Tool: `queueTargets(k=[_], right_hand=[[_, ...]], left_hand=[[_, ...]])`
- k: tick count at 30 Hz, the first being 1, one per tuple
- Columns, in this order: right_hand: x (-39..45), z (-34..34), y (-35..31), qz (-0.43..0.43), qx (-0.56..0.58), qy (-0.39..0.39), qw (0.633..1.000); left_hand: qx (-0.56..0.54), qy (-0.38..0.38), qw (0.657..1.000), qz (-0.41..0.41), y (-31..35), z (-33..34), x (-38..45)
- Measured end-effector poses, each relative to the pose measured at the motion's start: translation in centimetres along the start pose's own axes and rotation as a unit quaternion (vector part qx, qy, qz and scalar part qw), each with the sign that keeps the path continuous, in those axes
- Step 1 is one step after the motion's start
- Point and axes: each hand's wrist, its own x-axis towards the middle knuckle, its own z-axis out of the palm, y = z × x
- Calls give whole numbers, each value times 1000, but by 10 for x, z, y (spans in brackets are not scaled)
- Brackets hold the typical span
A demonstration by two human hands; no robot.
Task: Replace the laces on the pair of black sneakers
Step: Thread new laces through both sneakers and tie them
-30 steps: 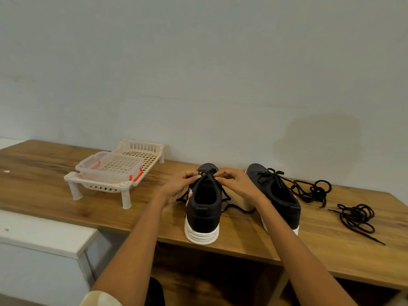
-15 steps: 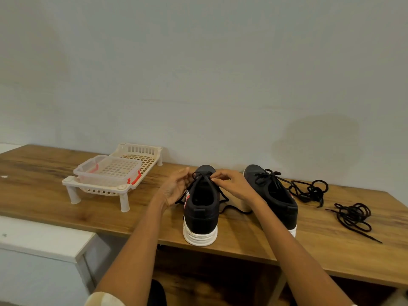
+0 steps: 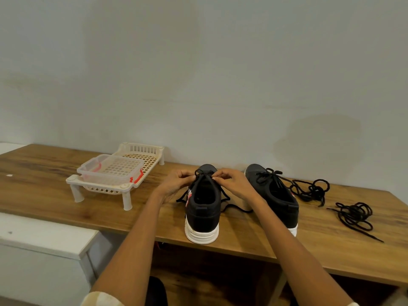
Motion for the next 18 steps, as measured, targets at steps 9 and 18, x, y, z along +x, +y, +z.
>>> queueTargets(k=[9,18], right_hand=[[0,0,-2,-7,0,6,1000],[3,4,-4,-25,-46,18,998]], left_hand=[[55,-10,998,9,5,1,1],[-188,-8,982,-14,0,-3,-4]])
